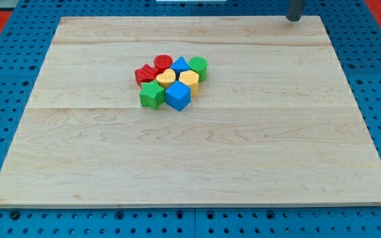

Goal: Nudge the group of blocks down a bit

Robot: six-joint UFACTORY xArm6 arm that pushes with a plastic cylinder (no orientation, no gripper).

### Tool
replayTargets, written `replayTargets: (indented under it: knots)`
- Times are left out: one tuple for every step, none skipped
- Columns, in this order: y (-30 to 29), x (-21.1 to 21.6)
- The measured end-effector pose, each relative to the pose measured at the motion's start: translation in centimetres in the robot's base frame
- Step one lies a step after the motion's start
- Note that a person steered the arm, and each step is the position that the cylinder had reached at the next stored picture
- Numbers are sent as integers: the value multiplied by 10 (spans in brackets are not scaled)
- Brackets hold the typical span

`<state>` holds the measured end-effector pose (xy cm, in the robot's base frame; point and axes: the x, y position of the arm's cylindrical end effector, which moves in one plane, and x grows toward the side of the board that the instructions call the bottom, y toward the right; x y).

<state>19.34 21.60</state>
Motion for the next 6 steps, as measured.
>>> replayTargets:
  knots:
    - [-1,0]
    - [-10,-2]
    - [-51,5]
    - [-101,38]
    - [-155,47]
    - [-200,73]
